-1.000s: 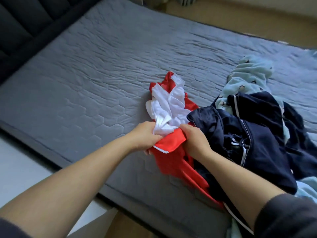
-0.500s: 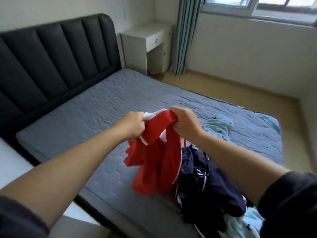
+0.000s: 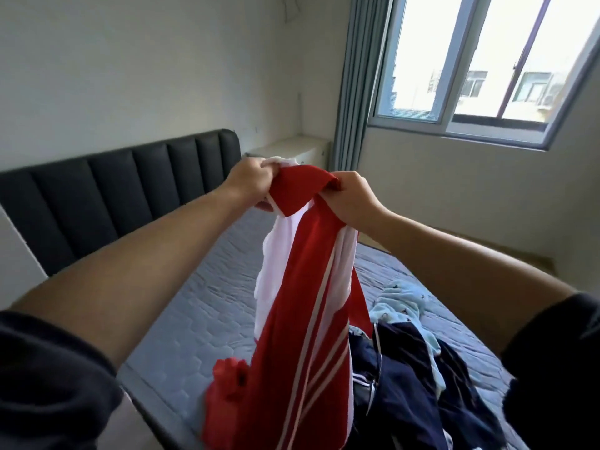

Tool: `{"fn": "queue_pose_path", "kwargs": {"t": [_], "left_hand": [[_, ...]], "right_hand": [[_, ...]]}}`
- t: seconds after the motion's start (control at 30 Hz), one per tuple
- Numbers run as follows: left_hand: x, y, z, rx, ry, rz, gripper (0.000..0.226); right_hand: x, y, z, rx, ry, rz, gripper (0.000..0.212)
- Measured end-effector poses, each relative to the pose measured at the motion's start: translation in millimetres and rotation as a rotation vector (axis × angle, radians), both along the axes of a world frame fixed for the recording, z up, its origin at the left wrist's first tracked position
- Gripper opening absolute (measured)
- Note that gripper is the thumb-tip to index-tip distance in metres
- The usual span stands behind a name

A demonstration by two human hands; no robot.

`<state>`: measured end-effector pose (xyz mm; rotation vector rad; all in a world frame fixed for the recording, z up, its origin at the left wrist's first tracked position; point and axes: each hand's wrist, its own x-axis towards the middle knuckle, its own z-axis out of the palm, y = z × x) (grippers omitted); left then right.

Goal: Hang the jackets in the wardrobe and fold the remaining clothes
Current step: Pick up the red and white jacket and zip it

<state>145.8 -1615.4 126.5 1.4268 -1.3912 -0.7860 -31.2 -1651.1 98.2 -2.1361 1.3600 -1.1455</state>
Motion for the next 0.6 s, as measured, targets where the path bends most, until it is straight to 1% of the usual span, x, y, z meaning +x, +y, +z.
{"fn": "queue_pose_path", "kwargs": {"t": [0.07, 0.1, 0.17, 0.23, 0.27, 0.33, 0.4, 0.43, 0.53, 0.6], "left_hand": [[-8, 4, 13, -0.005, 0.073, 0.007, 0.018], [-12, 5, 17, -0.008, 0.111, 0.004, 0.015], [-18, 7, 23, -0.026, 0.180, 0.006, 0.014], [-23, 7, 21, -0.036, 0.195, 0.029, 0.019], [-25, 8, 19, -0.018, 0.208, 0.023, 0.024], [-30, 14, 8, 0.073, 0.235, -0.060, 0.033], [-36, 22, -8, 0.183, 0.180, -0.157, 0.038], [-39, 25, -18, 0.216, 0.119, -0.184, 0.038], [-52, 32, -47, 0.214, -0.079, -0.224, 0.029], [-63, 35, -63, 0.199, -0.169, -0.251, 0.017]], "right_hand": [[-5, 5, 12, -0.005, -0.011, -0.034, 0.026], [-8, 8, 18, 0.026, -0.015, -0.037, 0.025], [-14, 14, 26, 0.189, -0.040, 0.011, 0.021], [-18, 23, 29, 0.338, -0.017, 0.074, 0.019], [-20, 27, 28, 0.385, -0.047, 0.085, 0.020], [-24, 33, 25, 0.475, -0.245, 0.091, 0.025], [-29, 34, 23, 0.533, -0.463, 0.062, 0.026], [-32, 34, 23, 0.549, -0.524, 0.017, 0.024], [-37, 35, 27, 0.592, -0.638, -0.118, 0.026], [-39, 38, 30, 0.634, -0.657, -0.106, 0.031]]}}
